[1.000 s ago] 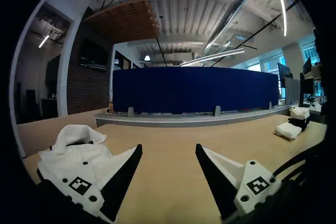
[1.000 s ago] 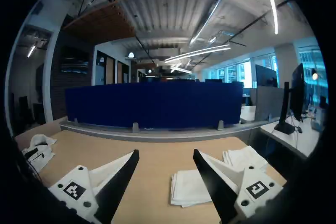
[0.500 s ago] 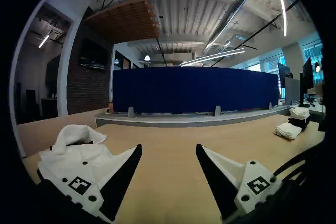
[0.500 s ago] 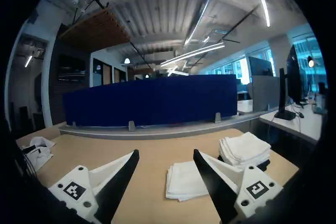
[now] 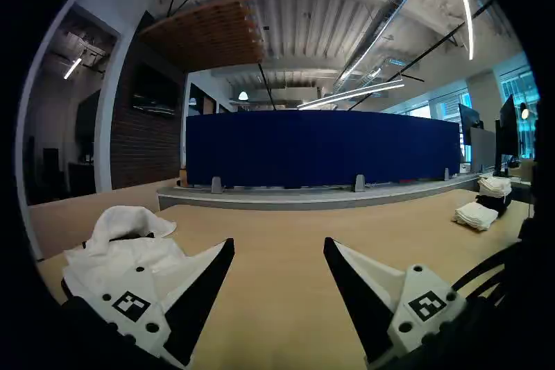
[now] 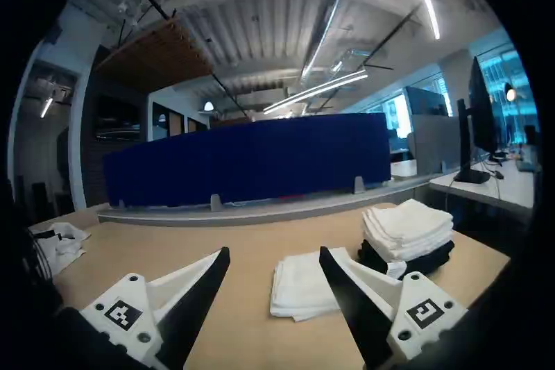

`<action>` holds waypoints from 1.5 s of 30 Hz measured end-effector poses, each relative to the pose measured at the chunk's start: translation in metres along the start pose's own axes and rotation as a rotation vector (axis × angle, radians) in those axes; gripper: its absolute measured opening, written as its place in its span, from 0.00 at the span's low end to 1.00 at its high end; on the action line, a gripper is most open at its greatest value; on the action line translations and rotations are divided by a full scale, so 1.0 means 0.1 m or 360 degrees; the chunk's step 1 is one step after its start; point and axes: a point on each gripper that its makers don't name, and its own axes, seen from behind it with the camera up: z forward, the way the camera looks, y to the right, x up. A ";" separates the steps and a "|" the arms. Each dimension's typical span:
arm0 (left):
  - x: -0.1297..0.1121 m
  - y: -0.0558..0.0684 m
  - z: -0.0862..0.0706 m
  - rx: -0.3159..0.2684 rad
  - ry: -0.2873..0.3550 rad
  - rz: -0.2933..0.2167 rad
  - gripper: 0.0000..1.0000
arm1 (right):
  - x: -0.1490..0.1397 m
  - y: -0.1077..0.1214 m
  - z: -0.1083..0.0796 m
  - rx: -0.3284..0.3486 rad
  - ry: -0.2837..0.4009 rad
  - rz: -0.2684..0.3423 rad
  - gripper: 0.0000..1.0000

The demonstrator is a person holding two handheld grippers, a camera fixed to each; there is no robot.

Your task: Fold towel

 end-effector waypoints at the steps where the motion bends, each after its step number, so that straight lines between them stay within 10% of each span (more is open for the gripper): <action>1: 0.00 0.00 0.00 0.0000 0.0000 0.0000 0.96 | -0.03 -0.02 0.00 0.0004 -0.0001 -0.0005 1.00; 45: 0.00 0.00 0.00 0.0000 0.0000 0.0000 0.96 | -0.30 -0.10 -0.04 -0.0042 0.0064 -0.0181 1.00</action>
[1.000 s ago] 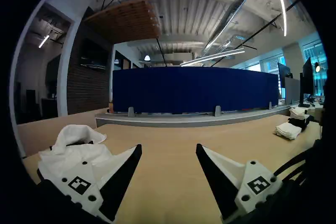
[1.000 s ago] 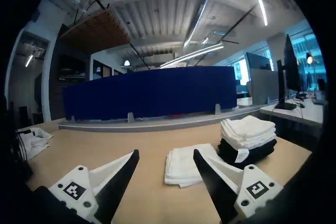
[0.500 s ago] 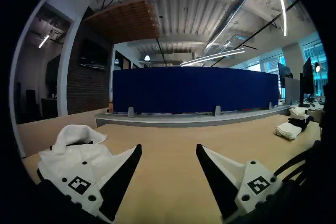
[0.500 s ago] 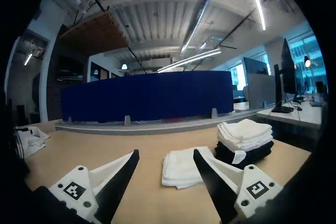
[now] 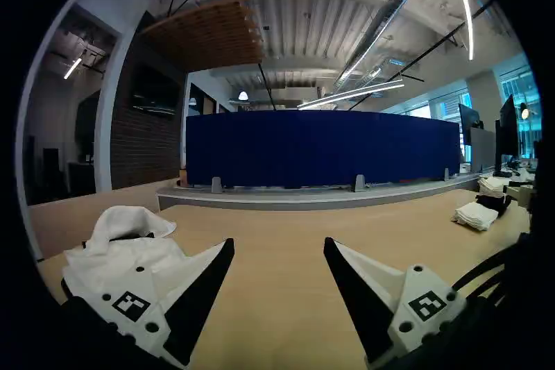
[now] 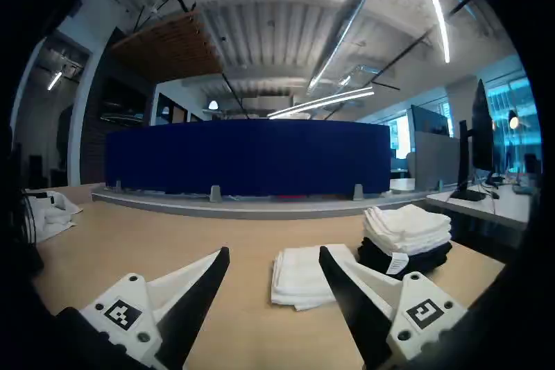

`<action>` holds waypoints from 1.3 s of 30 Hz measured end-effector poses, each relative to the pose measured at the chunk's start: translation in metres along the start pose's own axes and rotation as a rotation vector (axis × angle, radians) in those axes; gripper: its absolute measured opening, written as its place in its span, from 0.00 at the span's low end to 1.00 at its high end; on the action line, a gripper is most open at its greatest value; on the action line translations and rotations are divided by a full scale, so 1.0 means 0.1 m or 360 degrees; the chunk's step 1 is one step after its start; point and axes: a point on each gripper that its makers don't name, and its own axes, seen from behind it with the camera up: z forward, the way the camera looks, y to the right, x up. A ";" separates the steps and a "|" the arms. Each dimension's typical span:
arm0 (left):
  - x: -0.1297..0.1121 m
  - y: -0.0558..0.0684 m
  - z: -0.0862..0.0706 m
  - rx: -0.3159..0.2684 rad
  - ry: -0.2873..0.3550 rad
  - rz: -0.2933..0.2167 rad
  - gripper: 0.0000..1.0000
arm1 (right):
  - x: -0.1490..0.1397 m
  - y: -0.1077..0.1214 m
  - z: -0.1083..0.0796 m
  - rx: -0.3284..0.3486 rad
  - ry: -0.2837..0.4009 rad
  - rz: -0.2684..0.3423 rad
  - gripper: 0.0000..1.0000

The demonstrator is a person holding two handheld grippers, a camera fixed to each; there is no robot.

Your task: Fold towel

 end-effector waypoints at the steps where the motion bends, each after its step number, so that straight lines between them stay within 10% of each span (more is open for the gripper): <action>1: 0.00 0.00 0.00 0.0000 0.0000 0.0000 0.96 | 0.00 0.01 0.00 -0.0007 0.0000 0.0002 1.00; 39: 0.00 -0.01 -0.01 0.0000 0.0000 0.0000 0.96 | -0.03 0.04 0.02 -0.0019 -0.0001 0.0005 1.00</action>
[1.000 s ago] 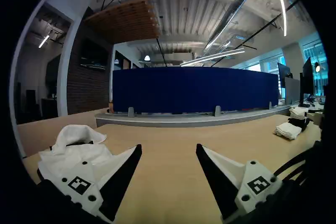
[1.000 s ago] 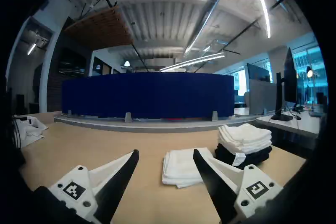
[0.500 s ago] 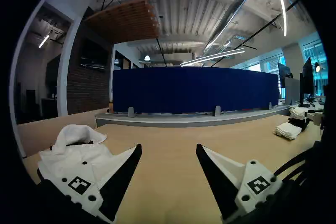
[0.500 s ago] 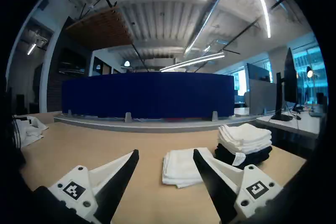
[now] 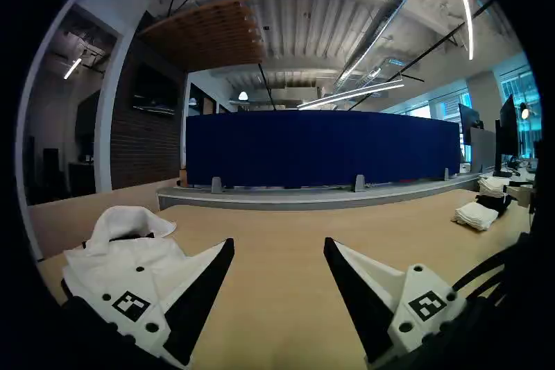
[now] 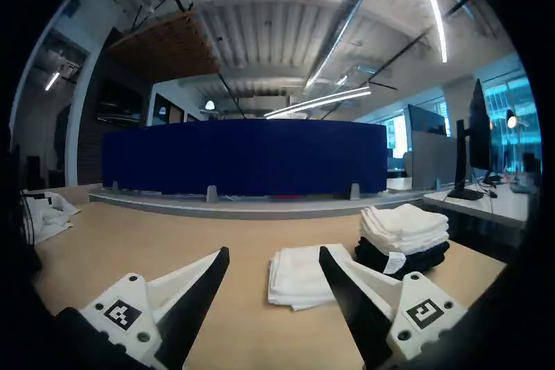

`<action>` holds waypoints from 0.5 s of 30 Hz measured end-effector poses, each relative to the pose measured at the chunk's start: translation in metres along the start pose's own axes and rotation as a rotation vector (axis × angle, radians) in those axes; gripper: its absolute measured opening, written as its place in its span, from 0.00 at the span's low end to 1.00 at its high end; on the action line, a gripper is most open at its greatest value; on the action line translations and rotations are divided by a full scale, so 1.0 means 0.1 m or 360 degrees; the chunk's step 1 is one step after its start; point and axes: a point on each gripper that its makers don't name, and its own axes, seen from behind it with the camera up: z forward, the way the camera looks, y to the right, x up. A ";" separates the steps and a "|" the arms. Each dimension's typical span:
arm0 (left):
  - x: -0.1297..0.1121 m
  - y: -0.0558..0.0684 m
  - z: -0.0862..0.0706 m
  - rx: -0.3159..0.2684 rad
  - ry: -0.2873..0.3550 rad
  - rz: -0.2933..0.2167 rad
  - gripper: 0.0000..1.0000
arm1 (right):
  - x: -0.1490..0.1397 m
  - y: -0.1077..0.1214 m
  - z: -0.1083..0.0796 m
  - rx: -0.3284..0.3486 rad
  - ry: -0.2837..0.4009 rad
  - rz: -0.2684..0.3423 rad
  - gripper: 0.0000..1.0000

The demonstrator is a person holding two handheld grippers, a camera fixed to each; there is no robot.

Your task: Fold towel

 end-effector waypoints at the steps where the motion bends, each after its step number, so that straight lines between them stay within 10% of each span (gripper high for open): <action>1: 0.00 0.00 0.00 0.0000 0.0000 0.0000 0.96 | 0.00 0.00 0.00 0.0000 0.0000 0.0000 1.00; 15: 0.00 -0.01 0.01 0.0000 -0.0001 -0.0003 0.96 | 0.00 -0.01 -0.01 0.0000 0.0000 0.0000 1.00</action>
